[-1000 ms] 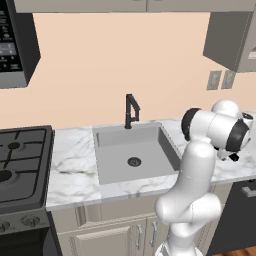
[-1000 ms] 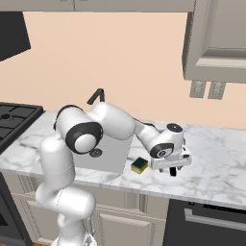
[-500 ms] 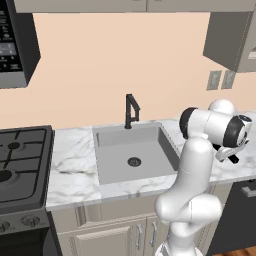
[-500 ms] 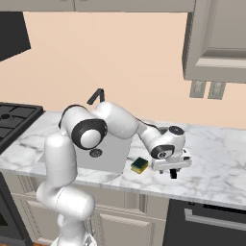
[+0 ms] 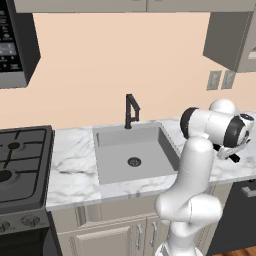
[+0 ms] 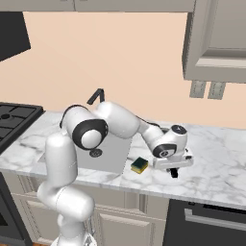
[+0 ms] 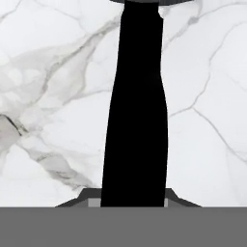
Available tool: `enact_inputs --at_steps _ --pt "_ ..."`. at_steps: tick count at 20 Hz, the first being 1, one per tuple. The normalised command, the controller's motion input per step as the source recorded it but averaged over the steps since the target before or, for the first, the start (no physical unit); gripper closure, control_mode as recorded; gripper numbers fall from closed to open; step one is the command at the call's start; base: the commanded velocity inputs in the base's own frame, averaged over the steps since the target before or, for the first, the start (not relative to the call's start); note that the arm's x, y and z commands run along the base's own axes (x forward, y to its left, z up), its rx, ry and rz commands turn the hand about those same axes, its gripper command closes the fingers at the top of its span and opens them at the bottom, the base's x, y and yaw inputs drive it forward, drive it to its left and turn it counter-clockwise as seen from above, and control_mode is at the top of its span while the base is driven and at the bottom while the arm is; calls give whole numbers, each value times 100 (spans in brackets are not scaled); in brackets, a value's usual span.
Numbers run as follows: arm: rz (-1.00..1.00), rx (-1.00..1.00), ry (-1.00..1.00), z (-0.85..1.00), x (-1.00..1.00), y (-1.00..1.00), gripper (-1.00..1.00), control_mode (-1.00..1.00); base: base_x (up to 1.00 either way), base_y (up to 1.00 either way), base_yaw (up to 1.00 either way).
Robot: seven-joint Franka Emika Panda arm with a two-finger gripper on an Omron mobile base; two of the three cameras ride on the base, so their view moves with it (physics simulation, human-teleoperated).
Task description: Pick the pan and sponge and place them into the sink. Then turn on the water.
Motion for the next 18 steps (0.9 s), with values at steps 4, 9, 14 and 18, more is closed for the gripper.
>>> enact_inputs --at_steps 4,9,14,18 --pt "0 0 0 30 0 7 100 -100 0 0 0" --pt "-4 -2 -7 35 -6 13 100 -100 0 0 0" --pt "-6 -6 -11 34 -14 21 100 -100 0 0 0" --pt "-5 -8 -3 13 -22 27 100 -100 0 0 0"
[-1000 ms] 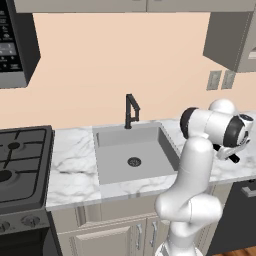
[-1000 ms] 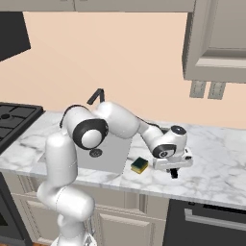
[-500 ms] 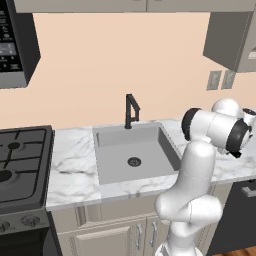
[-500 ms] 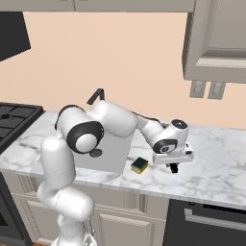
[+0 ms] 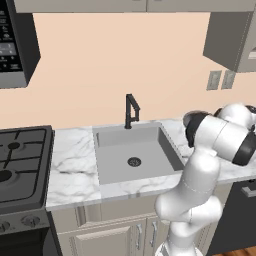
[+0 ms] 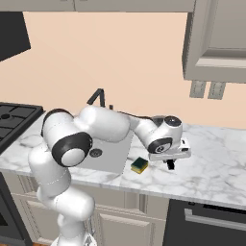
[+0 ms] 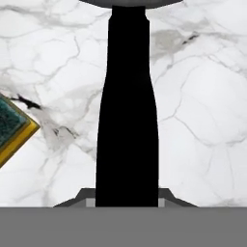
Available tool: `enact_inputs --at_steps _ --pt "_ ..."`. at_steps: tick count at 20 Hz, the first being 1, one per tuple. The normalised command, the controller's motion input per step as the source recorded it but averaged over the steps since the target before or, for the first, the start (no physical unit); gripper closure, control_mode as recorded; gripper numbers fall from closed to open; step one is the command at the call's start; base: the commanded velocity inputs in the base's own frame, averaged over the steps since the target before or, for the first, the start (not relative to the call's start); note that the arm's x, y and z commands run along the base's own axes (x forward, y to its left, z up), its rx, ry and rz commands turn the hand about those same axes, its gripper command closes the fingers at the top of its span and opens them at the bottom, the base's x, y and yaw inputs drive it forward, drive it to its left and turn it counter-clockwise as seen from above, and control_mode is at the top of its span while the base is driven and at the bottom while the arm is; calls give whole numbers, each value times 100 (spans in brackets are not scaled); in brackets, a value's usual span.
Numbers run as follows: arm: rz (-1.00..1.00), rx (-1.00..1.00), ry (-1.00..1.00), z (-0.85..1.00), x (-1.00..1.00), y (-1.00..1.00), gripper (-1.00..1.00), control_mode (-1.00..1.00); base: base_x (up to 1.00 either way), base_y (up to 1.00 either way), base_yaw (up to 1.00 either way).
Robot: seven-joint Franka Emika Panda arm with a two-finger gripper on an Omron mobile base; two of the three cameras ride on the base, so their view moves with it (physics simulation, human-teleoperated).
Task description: Pick the pan and sponge and place them into the sink. Then turn on the water.
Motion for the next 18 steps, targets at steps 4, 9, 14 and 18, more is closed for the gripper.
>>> enact_inputs --at_steps 4,9,14,18 --pt "-3 -11 2 -1 -13 44 100 -100 0 0 0" --pt "-3 -11 5 6 -3 44 100 -100 0 0 0" --pt "-3 -9 6 12 8 42 100 -100 0 0 0" --pt "-5 -2 9 10 3 33 100 -100 0 0 0"
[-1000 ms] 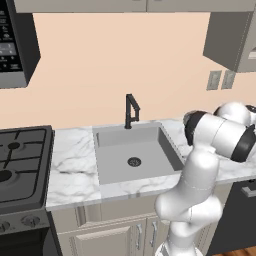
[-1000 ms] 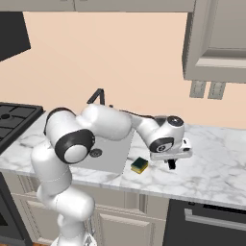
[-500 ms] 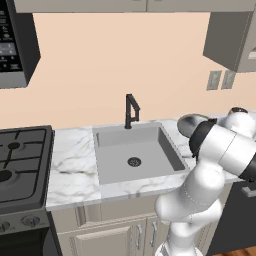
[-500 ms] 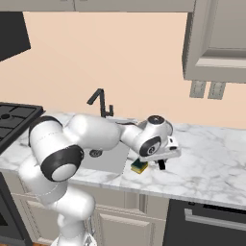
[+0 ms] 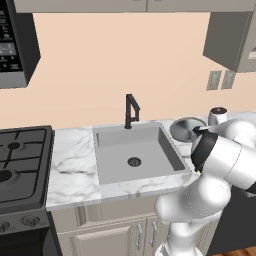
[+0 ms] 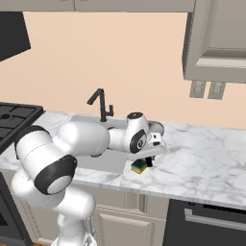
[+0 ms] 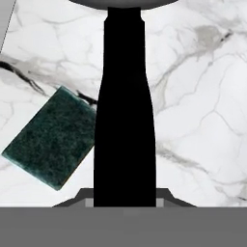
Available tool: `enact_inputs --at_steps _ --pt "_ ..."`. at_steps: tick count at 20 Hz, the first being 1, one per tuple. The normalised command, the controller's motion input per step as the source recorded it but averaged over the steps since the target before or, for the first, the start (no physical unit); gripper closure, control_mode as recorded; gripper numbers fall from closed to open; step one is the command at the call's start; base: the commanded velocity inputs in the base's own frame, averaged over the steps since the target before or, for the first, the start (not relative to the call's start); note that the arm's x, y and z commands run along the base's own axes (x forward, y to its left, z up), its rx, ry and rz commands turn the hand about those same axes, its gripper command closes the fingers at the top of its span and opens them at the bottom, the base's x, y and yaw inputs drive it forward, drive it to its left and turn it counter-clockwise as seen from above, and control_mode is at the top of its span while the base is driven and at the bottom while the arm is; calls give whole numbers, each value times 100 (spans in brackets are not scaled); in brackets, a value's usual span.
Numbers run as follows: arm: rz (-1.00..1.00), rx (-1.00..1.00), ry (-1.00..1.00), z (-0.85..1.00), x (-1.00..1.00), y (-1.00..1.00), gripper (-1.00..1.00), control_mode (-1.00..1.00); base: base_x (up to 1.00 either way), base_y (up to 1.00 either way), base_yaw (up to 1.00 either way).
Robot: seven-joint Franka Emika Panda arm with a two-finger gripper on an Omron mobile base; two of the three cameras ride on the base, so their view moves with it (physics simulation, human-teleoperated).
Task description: Pick the pan and sponge and place them into the sink. Then turn on the water.
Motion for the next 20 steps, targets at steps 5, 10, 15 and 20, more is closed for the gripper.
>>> enact_inputs --at_steps 5,10,15,20 --pt "0 1 7 1 0 28 100 -100 0 0 0" --pt "4 4 6 -1 1 23 100 -100 0 0 0" --pt "4 4 3 3 0 26 100 -100 0 0 0" --pt "0 3 0 11 0 30 100 -100 0 0 0"
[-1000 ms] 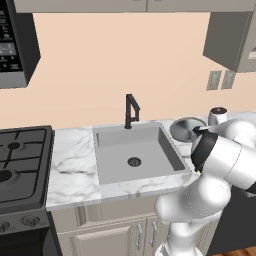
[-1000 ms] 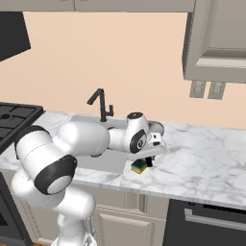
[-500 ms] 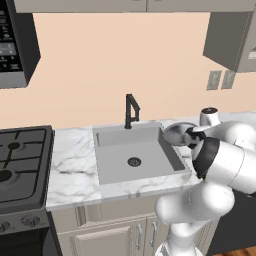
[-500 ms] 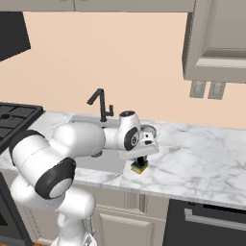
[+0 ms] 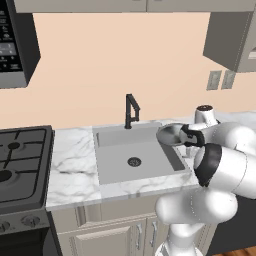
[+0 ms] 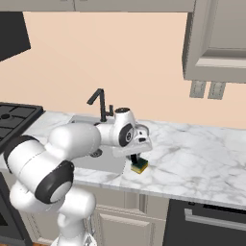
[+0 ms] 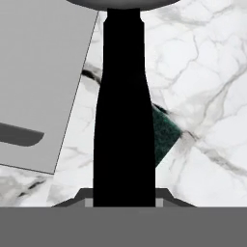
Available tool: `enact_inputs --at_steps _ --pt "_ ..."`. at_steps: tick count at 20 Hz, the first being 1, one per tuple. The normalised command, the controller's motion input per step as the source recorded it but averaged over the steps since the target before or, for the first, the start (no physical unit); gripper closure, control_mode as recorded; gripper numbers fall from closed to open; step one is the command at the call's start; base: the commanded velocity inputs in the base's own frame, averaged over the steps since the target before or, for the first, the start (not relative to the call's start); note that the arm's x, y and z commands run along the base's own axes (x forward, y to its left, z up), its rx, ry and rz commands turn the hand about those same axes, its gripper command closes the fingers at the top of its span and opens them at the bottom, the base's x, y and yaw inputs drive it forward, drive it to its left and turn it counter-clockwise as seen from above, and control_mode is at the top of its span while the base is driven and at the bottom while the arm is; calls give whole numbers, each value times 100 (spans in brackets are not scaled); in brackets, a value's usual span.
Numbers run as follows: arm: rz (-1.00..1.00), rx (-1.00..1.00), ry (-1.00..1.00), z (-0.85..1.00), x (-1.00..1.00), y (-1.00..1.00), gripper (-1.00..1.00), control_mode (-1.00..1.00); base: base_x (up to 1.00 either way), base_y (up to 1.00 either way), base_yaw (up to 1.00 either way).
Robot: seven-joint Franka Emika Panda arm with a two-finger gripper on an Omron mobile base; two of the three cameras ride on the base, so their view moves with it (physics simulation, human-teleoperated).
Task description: Pick the pan and sponge and place them into the sink. Then turn on the water.
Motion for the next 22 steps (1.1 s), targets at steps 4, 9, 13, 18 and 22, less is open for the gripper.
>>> enact_inputs --at_steps 4,9,13,18,22 --pt "-2 2 0 12 0 31 100 -100 0 0 0" --pt "-3 2 1 11 0 32 100 -100 0 0 0" --pt "-6 1 0 4 3 35 100 -100 0 0 0" --pt "-6 5 0 1 5 32 100 -100 0 0 0" --pt "-7 7 0 0 3 28 100 -100 0 0 0"
